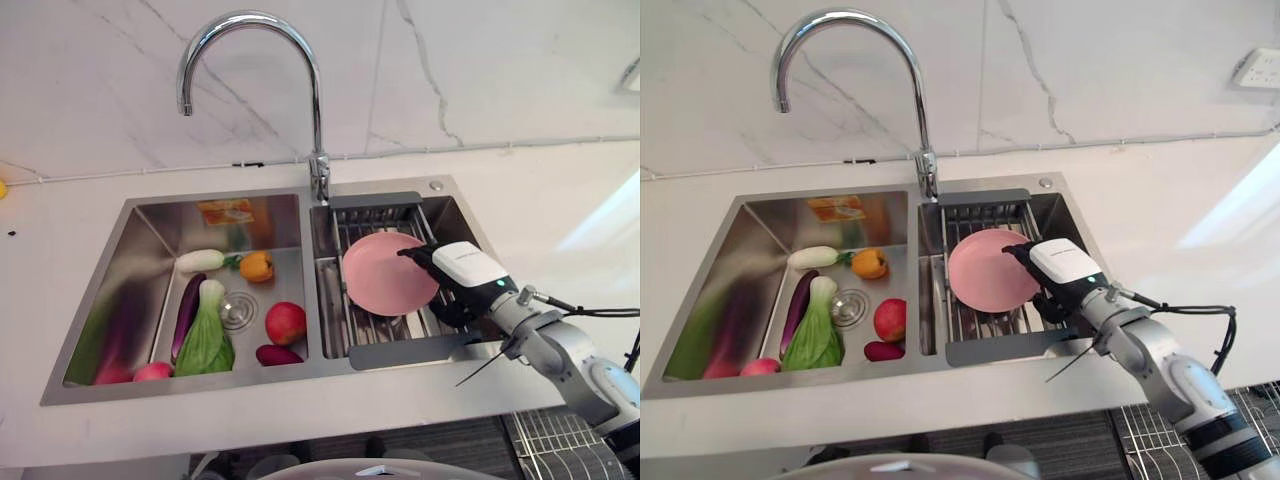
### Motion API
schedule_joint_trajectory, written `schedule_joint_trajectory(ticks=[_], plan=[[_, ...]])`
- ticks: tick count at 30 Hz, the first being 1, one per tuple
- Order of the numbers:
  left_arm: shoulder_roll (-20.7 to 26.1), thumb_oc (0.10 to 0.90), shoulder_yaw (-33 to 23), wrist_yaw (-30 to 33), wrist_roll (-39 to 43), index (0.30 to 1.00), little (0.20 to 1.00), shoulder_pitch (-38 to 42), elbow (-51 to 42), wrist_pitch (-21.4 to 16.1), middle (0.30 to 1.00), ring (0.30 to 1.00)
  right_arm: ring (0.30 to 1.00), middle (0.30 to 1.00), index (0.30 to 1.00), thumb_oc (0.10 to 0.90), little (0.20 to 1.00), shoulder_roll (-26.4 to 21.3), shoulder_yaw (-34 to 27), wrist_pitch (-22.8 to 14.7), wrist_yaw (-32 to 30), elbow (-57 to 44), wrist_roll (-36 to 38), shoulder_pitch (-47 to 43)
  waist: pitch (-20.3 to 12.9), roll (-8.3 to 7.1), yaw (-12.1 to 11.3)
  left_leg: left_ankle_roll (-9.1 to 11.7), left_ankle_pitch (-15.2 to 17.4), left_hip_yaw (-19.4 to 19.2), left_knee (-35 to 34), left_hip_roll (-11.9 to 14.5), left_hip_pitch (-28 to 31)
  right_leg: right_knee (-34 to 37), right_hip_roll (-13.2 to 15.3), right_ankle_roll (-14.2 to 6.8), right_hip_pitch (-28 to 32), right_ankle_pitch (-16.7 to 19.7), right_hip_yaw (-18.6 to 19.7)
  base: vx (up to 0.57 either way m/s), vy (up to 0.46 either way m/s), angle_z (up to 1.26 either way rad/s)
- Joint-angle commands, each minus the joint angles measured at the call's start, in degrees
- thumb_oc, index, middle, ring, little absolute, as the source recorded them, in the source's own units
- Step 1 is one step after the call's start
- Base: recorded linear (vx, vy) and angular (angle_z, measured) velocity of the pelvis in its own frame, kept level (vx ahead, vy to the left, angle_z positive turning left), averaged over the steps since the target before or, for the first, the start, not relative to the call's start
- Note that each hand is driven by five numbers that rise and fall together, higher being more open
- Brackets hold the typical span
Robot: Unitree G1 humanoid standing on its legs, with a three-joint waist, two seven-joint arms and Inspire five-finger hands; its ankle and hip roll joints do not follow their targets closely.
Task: Place the dishes in the dishwasher.
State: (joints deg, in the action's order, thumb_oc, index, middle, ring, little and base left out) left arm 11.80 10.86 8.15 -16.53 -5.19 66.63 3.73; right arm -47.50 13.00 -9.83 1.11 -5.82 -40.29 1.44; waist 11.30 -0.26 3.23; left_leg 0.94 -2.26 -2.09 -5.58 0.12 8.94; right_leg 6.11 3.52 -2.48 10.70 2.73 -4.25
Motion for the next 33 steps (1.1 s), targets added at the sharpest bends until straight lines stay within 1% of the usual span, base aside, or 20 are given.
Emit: schedule_joint_trajectory(ticks=[1,6,7,9,10,11,12,13,14,15,20,22,24,30,33], plan=[[-1.1,0.8,4.0,2.1,-2.0,0.9,0.9,5.5,3.5,-1.0,0.9,0.9,0.9,0.9,0.9,0.8,0.9,-2.0,-1.9,0.5,-7.7,-2.8,-2.1,-5.0,-1.1,0.23,-2.0,5.4,2.3,-3.5,0.6,4.5,-0.1,-1.1,5.6,-5.2,1.9,-5.9,-3.6,0.0,0.0,0.0],[-1.4,0.8,4.5,3.1,-2.4,0.9,0.9,5.5,3.4,-0.8,0.9,0.9,0.9,0.9,0.9,0.8,0.9,1.4,-1.6,1.7,-11.7,-1.4,-2.8,-4.9,-1.2,0.34,-1.9,5.3,2.5,-3.7,0.6,4.4,0.0,-1.1,5.7,-5.2,1.7,-5.9,-3.4,0.0,0.0,0.0],[-1.4,0.8,4.5,3.1,-2.4,0.9,0.9,5.5,3.4,-0.8,0.9,0.9,0.9,0.9,0.9,0.8,0.9,1.5,-1.6,1.7,-11.8,-1.4,-2.8,-4.9,-1.2,0.31,-1.9,5.3,2.5,-3.7,0.6,4.4,0.0,-1.1,5.7,-5.2,1.7,-5.9,-3.4,0.0,0.0,0.0],[-1.5,0.8,4.7,3.7,-2.7,0.9,0.9,5.6,3.3,-0.8,0.9,0.9,0.9,0.9,0.9,0.8,0.9,2.4,-1.9,2.1,-14.7,-1.0,-3.9,-4.7,-1.2,0.41,-1.9,5.3,2.7,-3.7,0.6,4.4,0.1,-1.1,5.8,-5.3,1.6,-5.8,-3.4,0.0,0.0,0.0],[-1.4,0.8,4.8,3.7,-2.8,0.9,0.9,5.6,3.3,-0.8,0.9,0.9,0.9,0.9,0.9,0.8,0.9,2.4,-1.9,2.1,-14.8,-1.0,-3.9,-4.7,-1.2,0.4,-1.9,5.3,2.7,-3.7,0.6,4.4,0.1,-1.1,5.8,-5.3,1.6,-5.8,-3.4,0.0,0.0,0.0],[-1.5,0.8,4.9,4.4,-2.9,0.9,0.9,5.6,3.3,-0.8,0.9,0.9,0.9,0.9,0.9,0.8,0.9,3.3,-2.3,2.2,-17.9,-1.3,-4.6,-4.6,-1.1,0.45,-1.8,5.3,2.7,-3.7,0.6,4.5,0.1,-1.1,5.8,-5.3,1.5,-5.8,-3.5,0.0,0.0,0.0],[-1.5,0.8,4.9,4.4,-2.9,0.9,0.9,5.6,3.3,-0.9,0.9,0.9,0.792,0.792,0.792,0.728,0.792,3.3,-2.3,2.1,-18.1,-1.2,-4.7,-4.6,-1.1,0.43,-1.9,5.3,2.7,-3.7,0.6,4.4,0.1,-1.1,5.8,-5.3,1.5,-5.9,-3.5,0.0,0.0,0.0],[-1.4,0.8,4.9,4.6,-3.1,0.9,0.9,5.5,3.4,-0.8,0.9,0.9,0.587,0.587,0.587,0.591,0.587,3.6,-1.9,2.3,-18.8,-1.0,-5.3,-4.8,-1.1,0.43,-1.9,5.3,2.7,-3.8,0.6,4.5,0.1,-1.1,5.8,-5.4,1.5,-5.8,-3.5,0.0,0.0,0.0],[-1.4,0.8,4.9,5.3,-3.3,0.9,0.9,5.5,3.4,-0.6,0.9,0.9,0.345,0.345,0.345,0.43,0.345,4.2,-2.1,2.4,-21.6,-1.5,-6.2,-4.9,-1.0,0.38,-1.9,5.2,2.7,-3.8,0.6,4.5,0.1,-1.1,5.8,-5.4,1.4,-5.9,-3.3,0.0,0.0,0.0],[-1.4,0.8,4.9,5.3,-3.3,0.9,0.9,5.5,3.4,-0.6,0.9,0.9,0.3,0.3,0.3,0.4,0.3,4.2,-2.1,2.3,-21.7,-1.4,-6.3,-4.8,-1.0,0.36,-1.9,5.2,2.7,-3.8,0.6,4.5,0.1,-1.1,5.8,-5.4,1.4,-5.9,-3.3,0.0,0.0,0.0],[-1.5,0.8,5.2,6.4,-3.7,0.9,0.9,5.5,3.7,-0.2,0.9,0.9,0.3,0.3,0.3,0.4,0.3,5.6,-1.8,2.6,-25.9,-2.6,-6.2,-5.7,-1.1,0.27,-2.1,5.2,2.8,-3.9,0.6,4.5,0.1,-1.1,5.7,-5.5,1.4,-5.9,-3.3,0.0,0.0,0.0],[-1.5,0.8,5.2,6.6,-3.7,0.9,0.9,5.4,3.7,-0.2,0.9,0.9,0.3,0.3,0.3,0.4,0.3,5.8,-2.0,2.7,-26.5,-3.0,-5.9,-5.9,-1.2,0.26,-2.1,5.2,2.8,-3.9,0.6,4.5,0.2,-1.1,5.7,-5.5,1.5,-5.9,-3.2,0.0,0.0,0.0],[-1.4,0.8,5.5,6.9,-4.0,0.9,0.9,5.4,3.6,0.0,0.9,0.9,0.3,0.3,0.3,0.4,0.3,6.4,-2.0,2.0,-27.4,-4.1,-4.0,-6.3,-1.3,0.2,-2.1,5.1,2.8,-4.0,0.6,4.4,0.3,-1.1,5.7,-5.5,1.6,-5.9,-3.2,0.0,0.0,0.0],[-1.2,0.8,5.4,6.8,-4.1,0.9,0.9,5.5,3.4,0.0,0.9,0.9,0.3,0.3,0.3,0.4,0.3,5.3,-2.6,1.8,-26.5,-4.7,-2.2,-6.8,-1.5,0.02,-2.3,5.2,2.9,-4.0,0.6,4.5,0.5,-1.1,5.8,-5.5,1.8,-6.0,-3.3,0.0,0.0,0.0],[-1.2,0.8,5.4,6.3,-4.6,0.9,0.9,5.5,3.4,-0.1,0.9,0.9,0.3,0.3,0.3,0.4,0.3,4.6,-4.3,1.3,-26.4,-6.4,-1.3,-6.3,-1.5,0.01,-2.1,5.2,2.9,-4.0,0.6,4.5,0.7,-1.1,5.8,-5.5,1.9,-6.0,-3.2,0.0,0.0,0.0]])
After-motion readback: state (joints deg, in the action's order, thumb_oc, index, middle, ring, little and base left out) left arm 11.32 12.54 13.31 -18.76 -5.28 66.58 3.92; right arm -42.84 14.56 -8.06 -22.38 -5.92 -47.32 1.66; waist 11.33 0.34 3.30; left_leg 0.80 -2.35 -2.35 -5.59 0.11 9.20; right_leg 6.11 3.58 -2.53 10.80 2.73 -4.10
